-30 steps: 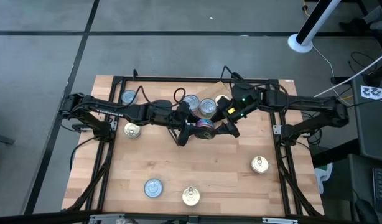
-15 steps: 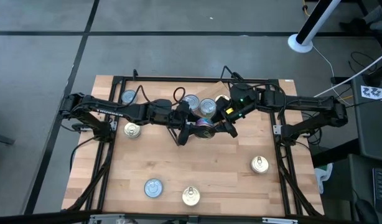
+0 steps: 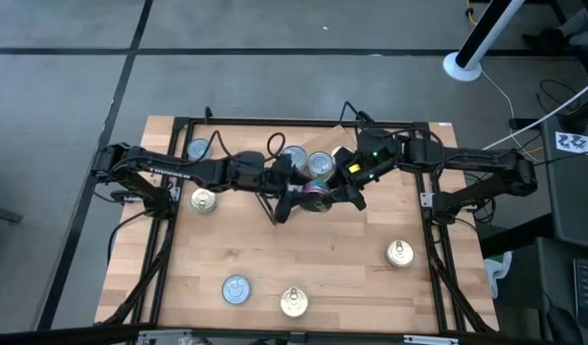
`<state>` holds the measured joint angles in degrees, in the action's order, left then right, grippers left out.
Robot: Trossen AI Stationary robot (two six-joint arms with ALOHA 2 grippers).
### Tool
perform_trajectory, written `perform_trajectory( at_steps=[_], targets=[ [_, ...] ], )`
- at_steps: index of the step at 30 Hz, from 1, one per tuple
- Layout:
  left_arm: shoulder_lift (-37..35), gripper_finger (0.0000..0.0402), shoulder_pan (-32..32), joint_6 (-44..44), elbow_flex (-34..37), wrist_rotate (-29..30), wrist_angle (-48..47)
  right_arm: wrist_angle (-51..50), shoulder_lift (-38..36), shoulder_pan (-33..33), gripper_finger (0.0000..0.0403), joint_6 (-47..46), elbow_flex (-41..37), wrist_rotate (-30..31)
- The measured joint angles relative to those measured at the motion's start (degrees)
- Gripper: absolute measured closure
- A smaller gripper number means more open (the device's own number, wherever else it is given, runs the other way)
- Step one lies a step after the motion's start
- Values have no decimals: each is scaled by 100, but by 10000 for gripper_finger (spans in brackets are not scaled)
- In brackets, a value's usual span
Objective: Stack canned seafood by type on shelf
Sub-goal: Stack the blue and pink tuna can on the shelf on top of the other blue and pink tuna can
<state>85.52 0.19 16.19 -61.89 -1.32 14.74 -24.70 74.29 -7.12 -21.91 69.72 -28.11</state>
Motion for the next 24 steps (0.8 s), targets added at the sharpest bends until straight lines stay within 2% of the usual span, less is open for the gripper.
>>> perform_trajectory(
  at_steps=[4,12,16,24],
  targets=[
    [0,201,-55,-46,-11,-14,67,-96,-125,-4,219,-18,4,105],
    [0,200,-77,-289,-5,-83,198,-318,-208,3,214,121,14,326],
    [-24,185,-69,-330,15,-106,151,-650,-224,1,218,62,1,296],
    [-39,163,-77,-361,6,-87,181,-1615,-337,-8,217,75,-20,1228]
  ],
)
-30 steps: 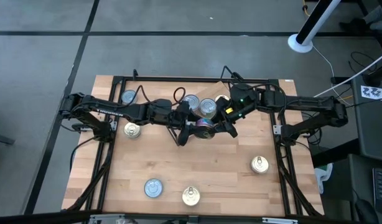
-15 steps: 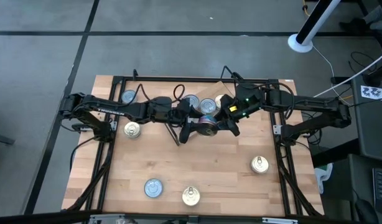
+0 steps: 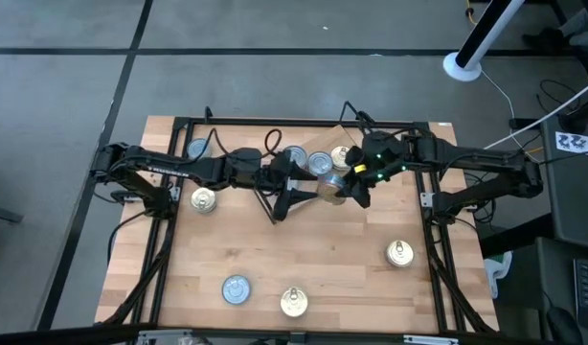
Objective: Stack canned seafood by type on shelf
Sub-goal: Stack the blue and pink tuna can on the shelf on top of the other blue and pink tuna can
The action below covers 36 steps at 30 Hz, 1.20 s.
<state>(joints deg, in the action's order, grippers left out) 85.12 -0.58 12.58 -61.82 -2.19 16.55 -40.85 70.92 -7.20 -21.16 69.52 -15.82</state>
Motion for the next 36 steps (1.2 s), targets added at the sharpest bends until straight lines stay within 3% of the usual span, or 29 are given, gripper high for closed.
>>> perform_trajectory(
  at_steps=[7,14,19,23,27,36],
  targets=[
    [0,163,-61,-148,0,11,-186,-1107,-330,4,217,-260,4,328],
    [4,164,-66,-255,0,26,-305,-2449,-1171,4,218,-672,-12,1362],
    [7,164,-70,-281,0,29,-304,-2298,-2093,4,218,-1457,-867,1679],
    [11,164,-70,-282,0,28,-305,-923,-2973,4,217,-2300,-2198,1675],
    [11,163,-70,-281,0,29,-305,1333,-3618,4,214,-3115,-3644,1752],
    [13,164,-55,-263,0,28,-307,5285,-3802,4,211,-4966,-5757,3324]
  ],
)
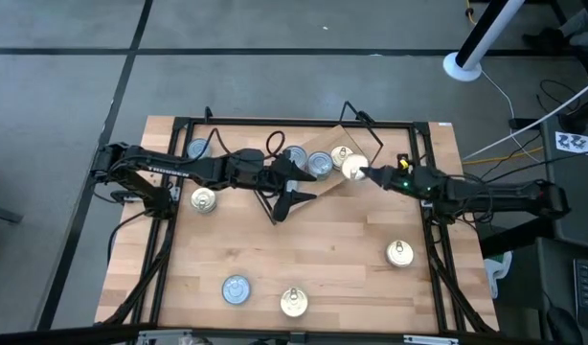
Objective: Stack canned seafood by type on shelf
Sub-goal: Stack the blue and pink tuna can on the shelf on top of the other blue and pink tuna can
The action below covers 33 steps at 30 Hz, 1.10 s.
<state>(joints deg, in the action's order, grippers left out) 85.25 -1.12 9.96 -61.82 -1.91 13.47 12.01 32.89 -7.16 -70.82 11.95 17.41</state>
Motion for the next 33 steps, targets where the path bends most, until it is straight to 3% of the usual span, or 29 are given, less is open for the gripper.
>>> perform_trajectory(
  at_steps=[2,10,19,33],
  targets=[
    [0,164,0,0,0,0,0,569,99,0,211,-229,-216,340],
    [4,164,0,-100,0,0,0,898,325,0,210,-561,-394,1226],
    [4,164,0,-135,2,0,7,1264,993,0,210,-770,-394,1409],
    [4,164,0,-140,2,2,28,2880,2455,0,210,-934,-367,1809]
  ],
)
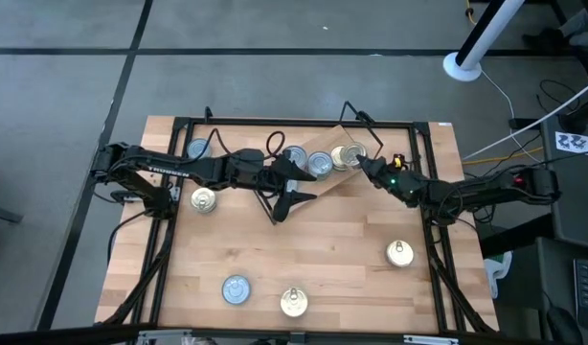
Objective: Stack canned seafood by type on shelf
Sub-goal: Stack the blue and pink tuna can on the shelf on top of the other blue and pink tuna can
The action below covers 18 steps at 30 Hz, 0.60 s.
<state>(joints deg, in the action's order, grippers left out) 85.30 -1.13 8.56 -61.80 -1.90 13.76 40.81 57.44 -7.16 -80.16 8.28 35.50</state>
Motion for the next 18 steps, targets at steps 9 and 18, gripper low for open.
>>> perform_trajectory(
  at_steps=[9,18],
  targets=[
    [2,164,0,-2,2,-2,-2,893,801,0,210,-110,71,114],
    [2,164,0,-2,2,0,-2,1415,1383,-2,210,-277,95,213]
  ],
)
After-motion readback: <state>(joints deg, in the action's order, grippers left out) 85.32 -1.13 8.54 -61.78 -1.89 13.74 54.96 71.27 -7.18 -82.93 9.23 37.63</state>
